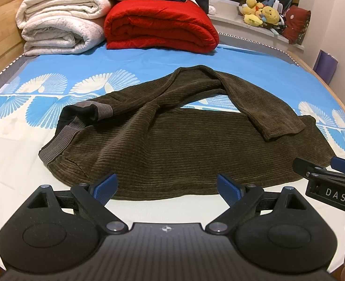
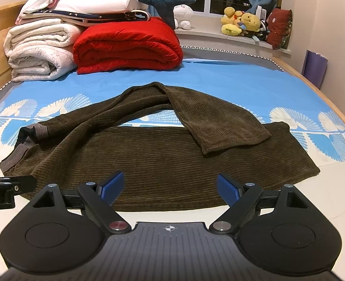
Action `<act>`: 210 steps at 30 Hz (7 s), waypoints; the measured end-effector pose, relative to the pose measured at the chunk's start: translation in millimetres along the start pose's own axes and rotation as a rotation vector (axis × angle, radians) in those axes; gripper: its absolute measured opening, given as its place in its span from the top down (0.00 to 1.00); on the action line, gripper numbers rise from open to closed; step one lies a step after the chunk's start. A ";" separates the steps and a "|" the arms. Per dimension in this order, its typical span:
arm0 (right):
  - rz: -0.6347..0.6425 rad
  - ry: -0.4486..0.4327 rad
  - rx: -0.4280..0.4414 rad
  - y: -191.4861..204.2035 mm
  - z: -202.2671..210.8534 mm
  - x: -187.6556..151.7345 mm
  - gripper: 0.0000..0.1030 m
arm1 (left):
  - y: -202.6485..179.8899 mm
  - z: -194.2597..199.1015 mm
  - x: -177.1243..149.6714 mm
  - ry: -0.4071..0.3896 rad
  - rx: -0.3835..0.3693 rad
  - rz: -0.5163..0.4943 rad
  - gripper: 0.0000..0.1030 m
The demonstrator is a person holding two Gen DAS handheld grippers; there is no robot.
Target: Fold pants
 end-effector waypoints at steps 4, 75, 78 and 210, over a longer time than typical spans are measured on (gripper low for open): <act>0.001 0.004 -0.002 1.5 -0.5 0.3 0.15 | 0.9 0.9 0.6 0.001 0.000 0.000 0.08; -0.567 0.171 -0.226 -276.4 -198.3 -50.7 0.91 | 224.8 -172.9 18.9 0.274 0.201 0.324 0.83; -0.565 0.117 -0.222 -278.5 -179.9 -38.9 0.93 | 226.8 -157.3 23.9 0.238 0.185 0.342 0.90; -0.760 -0.050 -0.031 -192.7 -173.2 44.5 0.80 | -90.4 -258.3 62.5 0.031 -0.142 -0.409 0.43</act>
Point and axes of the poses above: each gripper's, at about its wrist camera, not at the fingertips, and z roughly against the way its jaws point, y to its left, x to its top, the point moved 3 cm from there along -z, roughly the way its jaws point, and after that the axes turned 2 degrees about z, right-handed, at the moved point
